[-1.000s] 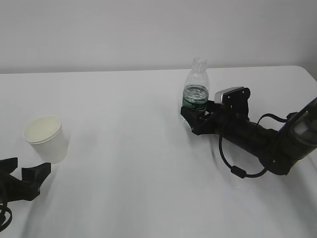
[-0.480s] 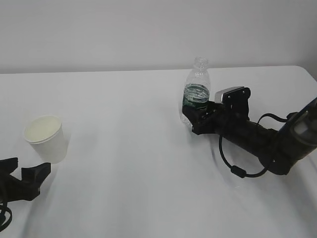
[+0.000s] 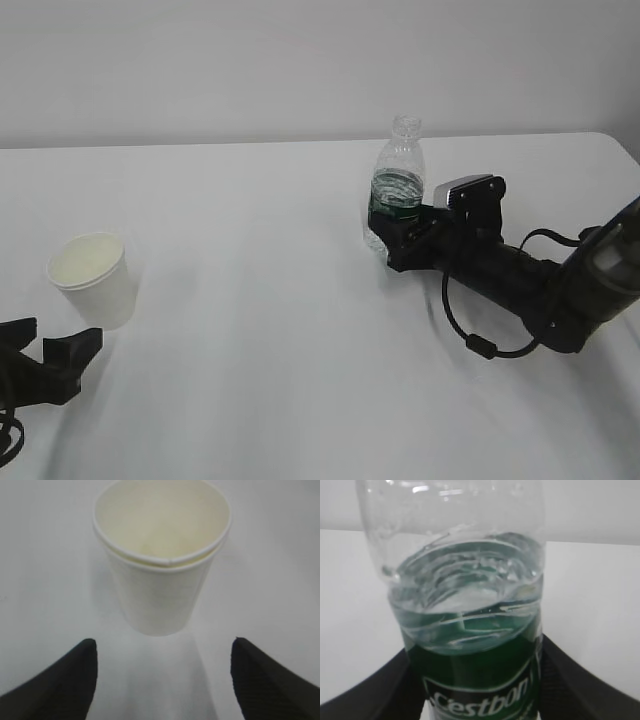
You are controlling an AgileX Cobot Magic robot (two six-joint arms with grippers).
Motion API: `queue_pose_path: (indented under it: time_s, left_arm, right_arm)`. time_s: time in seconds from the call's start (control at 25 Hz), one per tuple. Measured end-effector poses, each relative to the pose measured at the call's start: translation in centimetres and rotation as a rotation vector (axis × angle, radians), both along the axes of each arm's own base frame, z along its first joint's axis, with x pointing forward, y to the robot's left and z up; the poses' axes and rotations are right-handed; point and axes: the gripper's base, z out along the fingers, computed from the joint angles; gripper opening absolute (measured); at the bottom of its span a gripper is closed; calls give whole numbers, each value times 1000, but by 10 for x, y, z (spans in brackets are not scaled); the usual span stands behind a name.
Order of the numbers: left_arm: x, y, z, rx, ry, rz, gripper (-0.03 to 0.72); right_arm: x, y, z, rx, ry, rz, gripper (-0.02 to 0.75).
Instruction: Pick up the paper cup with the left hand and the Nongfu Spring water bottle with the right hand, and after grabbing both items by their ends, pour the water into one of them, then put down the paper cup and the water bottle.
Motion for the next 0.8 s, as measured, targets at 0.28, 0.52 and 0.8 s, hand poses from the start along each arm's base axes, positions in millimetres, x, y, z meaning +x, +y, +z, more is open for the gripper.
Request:
queue_pose_path:
  time_s: [0.28,0.52,0.8]
  left_arm:
    - [0,0,0,0,0,0,593]
    - [0,0,0,0,0,0,593]
    - [0,0,0,0,0,0,593]
  right_arm:
    - [-1,1,0,-6,-1,18,427]
    - [-1,3,6,-18,-8,40,389]
    - [-6,2,6,-23,8,40,386]
